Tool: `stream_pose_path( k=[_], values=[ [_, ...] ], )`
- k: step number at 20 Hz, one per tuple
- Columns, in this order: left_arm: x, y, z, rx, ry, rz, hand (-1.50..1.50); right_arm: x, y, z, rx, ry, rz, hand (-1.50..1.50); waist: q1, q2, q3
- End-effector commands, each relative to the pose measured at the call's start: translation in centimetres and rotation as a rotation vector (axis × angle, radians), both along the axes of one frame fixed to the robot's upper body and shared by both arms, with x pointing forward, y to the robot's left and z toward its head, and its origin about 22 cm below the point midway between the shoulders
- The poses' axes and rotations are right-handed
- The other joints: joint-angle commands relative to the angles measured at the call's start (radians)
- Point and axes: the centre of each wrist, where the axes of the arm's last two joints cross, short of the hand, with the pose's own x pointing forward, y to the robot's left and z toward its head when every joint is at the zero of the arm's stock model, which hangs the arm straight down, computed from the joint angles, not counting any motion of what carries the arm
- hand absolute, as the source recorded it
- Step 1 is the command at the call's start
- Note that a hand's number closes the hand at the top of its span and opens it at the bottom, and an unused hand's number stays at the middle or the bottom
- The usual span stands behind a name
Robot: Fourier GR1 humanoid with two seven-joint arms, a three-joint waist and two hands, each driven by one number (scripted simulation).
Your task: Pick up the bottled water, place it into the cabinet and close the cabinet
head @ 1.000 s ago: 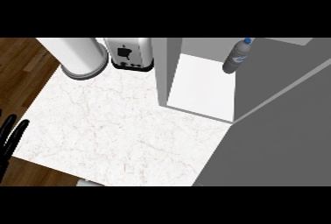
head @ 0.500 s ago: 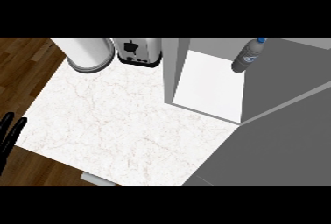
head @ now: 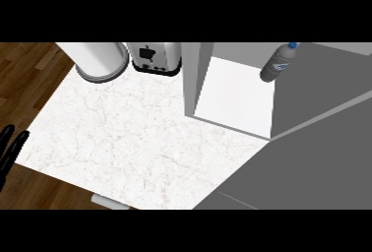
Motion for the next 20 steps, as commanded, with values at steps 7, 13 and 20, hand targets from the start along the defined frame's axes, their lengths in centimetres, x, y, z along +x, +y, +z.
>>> stream_pose_path(
  k=[7, 13, 20],
  values=[
    [0.1, 0.2, -0.2, -0.002, 0.012, 0.002, -1.5, 5.1, 2.0, -0.7, -0.124, 0.027, -0.14, 1.5, -0.001, -0.01, 0.005],
    [0.6, 0.9, 0.1, 0.0, 0.001, 0.009, -1.5, 9.5, 3.7, -0.8, -0.155, 0.077, -0.192, 1.5, -0.005, -0.015, 0.01],
    [0.2, 1.4, -0.9, -0.014, 0.026, 0.032, -1.5, 15.0, 7.2, 1.3, -0.095, 0.082, -0.36, 1.5, -0.04, -0.031, 0.013]
  ],
)
